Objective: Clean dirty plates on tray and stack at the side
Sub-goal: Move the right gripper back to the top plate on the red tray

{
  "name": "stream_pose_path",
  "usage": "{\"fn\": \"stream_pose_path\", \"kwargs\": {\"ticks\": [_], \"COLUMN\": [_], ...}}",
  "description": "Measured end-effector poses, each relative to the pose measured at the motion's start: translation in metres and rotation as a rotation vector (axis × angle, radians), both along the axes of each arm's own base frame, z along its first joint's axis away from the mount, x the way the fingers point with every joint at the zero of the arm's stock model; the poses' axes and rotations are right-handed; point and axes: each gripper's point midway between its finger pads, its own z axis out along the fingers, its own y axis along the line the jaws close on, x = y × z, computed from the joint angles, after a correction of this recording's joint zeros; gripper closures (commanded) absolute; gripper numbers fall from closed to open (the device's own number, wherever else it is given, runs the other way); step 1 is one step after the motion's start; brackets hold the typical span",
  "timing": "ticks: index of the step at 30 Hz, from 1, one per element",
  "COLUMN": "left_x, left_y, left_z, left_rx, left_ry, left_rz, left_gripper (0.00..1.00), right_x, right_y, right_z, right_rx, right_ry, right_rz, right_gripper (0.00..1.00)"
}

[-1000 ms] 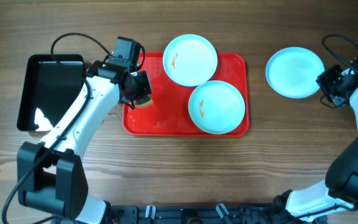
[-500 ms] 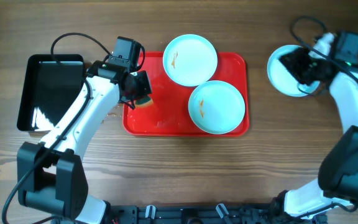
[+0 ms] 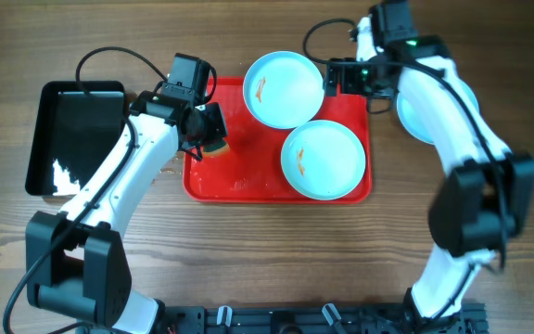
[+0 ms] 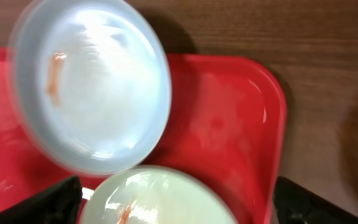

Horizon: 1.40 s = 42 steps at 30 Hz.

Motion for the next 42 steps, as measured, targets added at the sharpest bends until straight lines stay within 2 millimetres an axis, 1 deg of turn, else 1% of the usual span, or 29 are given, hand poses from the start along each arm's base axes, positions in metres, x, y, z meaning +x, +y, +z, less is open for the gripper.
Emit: {"fn": "stream_pose_path", "kwargs": {"ticks": [2,3,4,5,7,8,11,12,17,20,25,32,38,41,42], "left_x": [0.000,0.000,0.000,0.000,0.000,0.000,0.000,0.000,-0.001,-0.001,-0.001,-0.001,-0.001,-0.001,-0.001], "left_y": [0.000,0.000,0.000,0.000,0.000,0.000,0.000,0.000,0.000,0.000,0.000,0.000,-0.001,-0.001,-0.001], "left_z": [0.000,0.000,0.000,0.000,0.000,0.000,0.000,0.000,-0.001,-0.001,-0.001,-0.001,-0.001,-0.001,-0.001], "left_rx": [0.000,0.000,0.000,0.000,0.000,0.000,0.000,0.000,0.001,0.001,0.002,-0.001,-0.005,-0.005,-0.005], "left_ry": [0.001,0.001,0.001,0.001,0.001,0.001,0.002,0.002,0.002,0.005,0.005,0.003,0.005,0.005,0.005], "left_rz": [0.000,0.000,0.000,0.000,0.000,0.000,0.001,0.000,0.000,0.000,0.000,0.000,-0.002,-0.002,-0.002], "left_gripper": [0.96,0.96,0.96,0.96,0.96,0.96,0.96,0.96,0.96,0.96,0.96,0.96,0.96,0.96,0.96], "right_x": [0.004,0.008,0.011,0.013,0.022,0.025,0.034,0.039,0.043,0.045,0.046,0.047,0.042,0.042,0.042], "right_y": [0.001,0.001,0.002,0.004,0.008,0.010,0.020,0.028,0.043,0.042,0.037,0.036,0.039,0.040,0.040], "right_z": [-0.026,-0.042,-0.051,-0.055,-0.055,-0.054,-0.048,-0.045,-0.042,-0.045,-0.056,-0.060,-0.066,-0.066,-0.066], "right_rx": [-0.010,-0.011,-0.010,-0.009,0.006,0.011,0.032,0.044,0.052,0.028,0.008,0.012,0.040,0.049,0.052], "right_ry": [0.029,0.044,0.048,0.045,0.013,-0.003,-0.049,-0.073,-0.102,-0.111,-0.096,-0.094,-0.070,-0.066,-0.064], "right_rz": [0.016,0.015,0.015,0.015,0.005,0.009,0.009,0.016,0.015,-0.010,-0.048,-0.080,-0.088,-0.100,-0.106], "right_gripper": [0.20,0.25,0.30,0.33,0.42,0.43,0.44,0.44,0.45,0.47,0.55,0.57,0.64,0.73,0.75]}}
